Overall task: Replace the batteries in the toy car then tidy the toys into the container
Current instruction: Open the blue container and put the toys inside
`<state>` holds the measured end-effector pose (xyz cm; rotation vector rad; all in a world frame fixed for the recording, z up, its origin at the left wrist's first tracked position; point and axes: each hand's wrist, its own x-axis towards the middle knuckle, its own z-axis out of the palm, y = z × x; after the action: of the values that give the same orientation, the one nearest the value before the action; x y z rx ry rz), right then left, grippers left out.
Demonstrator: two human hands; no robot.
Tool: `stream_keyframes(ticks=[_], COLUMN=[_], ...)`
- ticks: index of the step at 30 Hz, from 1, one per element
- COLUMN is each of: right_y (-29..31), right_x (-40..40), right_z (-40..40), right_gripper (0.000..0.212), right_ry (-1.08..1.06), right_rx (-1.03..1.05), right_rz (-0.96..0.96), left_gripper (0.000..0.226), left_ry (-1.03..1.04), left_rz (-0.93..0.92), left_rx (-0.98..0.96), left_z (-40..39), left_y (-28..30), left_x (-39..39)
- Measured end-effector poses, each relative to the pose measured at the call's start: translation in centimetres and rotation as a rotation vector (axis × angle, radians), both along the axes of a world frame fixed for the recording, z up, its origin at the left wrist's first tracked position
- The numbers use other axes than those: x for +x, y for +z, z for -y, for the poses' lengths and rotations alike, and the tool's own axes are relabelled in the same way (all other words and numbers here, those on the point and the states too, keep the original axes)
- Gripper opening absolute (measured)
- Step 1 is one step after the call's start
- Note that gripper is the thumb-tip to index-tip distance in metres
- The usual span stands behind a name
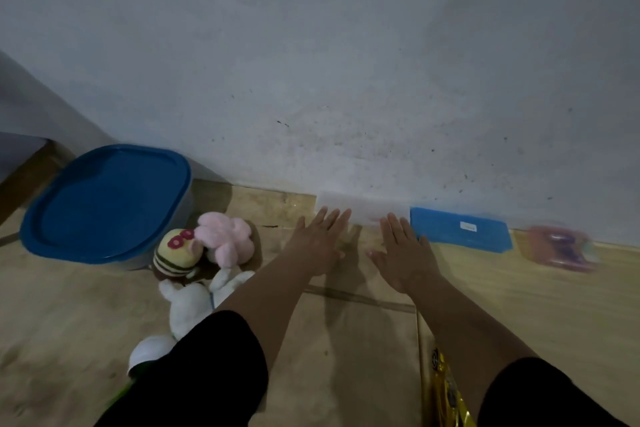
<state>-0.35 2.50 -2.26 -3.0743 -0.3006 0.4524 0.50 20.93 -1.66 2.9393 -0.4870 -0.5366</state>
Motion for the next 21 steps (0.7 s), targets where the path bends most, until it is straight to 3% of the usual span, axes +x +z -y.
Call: stream_keyframes(ticks=[5,10,13,17,21], right_y=[-0.1,2.4,4.9,8.3,9.5], right_x=[0.9,0.7,0.4,-0.9,-3.8], right_z=[1.4,-1.0,-5.6,-13.9,-23.4], right_gripper=[0.067,0.065,0.062,0.077,0.061], right_ry=[0.031,0.146,0.266,0.423,0.563], right_rx=[0.008,0.022,0.090,0.122,0.129], right_rz=[-0.034,0.129,0.170,0.169,0.142], left_gripper=[0.078,0.080,0.081,0.091,0.100], left_ry=[-0.006,0.074,0.173,0.368,0.505], left_rz=[0.001,0.065,0.129,0.190,0.202], left_rx=[-0.001,-0.082,-0.102,-0.078,0.010], left_z=[-0.1,-3.3,-7.9,-16.0,-24.2], left_y=[-0.3,2.8,5.4,8.4,9.4], left_x=[0.1,-1.9,-4.3,-8.7,-13.0])
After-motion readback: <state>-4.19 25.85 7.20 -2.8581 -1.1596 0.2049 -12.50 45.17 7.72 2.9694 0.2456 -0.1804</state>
